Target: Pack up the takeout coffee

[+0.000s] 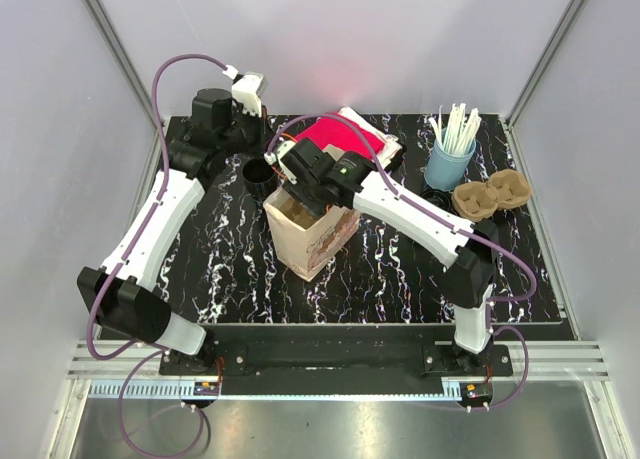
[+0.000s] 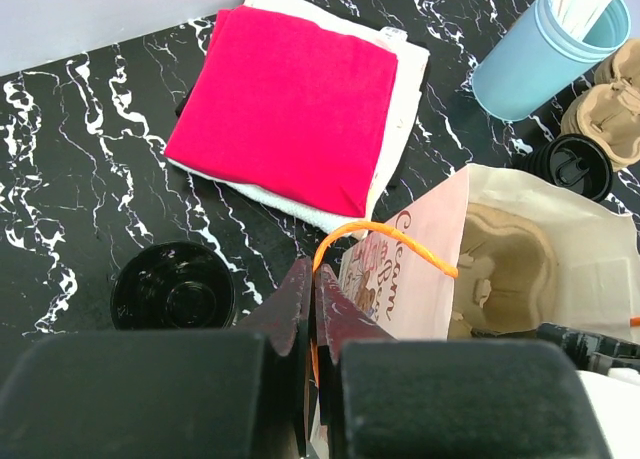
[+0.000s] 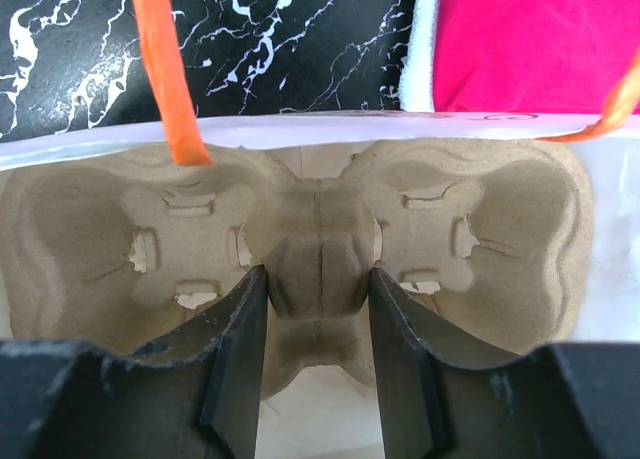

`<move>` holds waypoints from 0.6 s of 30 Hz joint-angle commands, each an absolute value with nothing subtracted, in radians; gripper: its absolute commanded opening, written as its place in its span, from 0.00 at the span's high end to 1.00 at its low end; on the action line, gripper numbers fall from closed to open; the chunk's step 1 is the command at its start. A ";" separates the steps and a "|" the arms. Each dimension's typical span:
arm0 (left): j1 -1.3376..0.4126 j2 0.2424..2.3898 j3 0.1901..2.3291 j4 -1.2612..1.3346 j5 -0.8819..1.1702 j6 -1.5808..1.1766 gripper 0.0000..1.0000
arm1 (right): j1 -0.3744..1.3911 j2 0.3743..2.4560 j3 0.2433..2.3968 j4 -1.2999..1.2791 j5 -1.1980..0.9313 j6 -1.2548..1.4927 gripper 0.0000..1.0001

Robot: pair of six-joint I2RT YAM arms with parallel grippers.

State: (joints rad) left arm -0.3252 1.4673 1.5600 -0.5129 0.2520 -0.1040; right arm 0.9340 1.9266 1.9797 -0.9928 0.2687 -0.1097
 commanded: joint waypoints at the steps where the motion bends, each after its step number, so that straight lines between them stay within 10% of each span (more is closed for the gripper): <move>1: -0.327 1.430 1.557 -0.457 0.256 -0.115 1.00 | 0.920 1.934 1.974 -0.951 0.264 -0.089 0.61; 18: -0.327 1.433 1.559 -0.456 0.258 -0.118 1.00 | 0.916 1.944 1.960 -0.968 0.206 -0.083 0.60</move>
State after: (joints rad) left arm -0.3225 1.4673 1.5600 -0.5056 0.2497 -0.1043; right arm 0.9272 1.9305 1.9625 -0.9924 0.2211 -0.0998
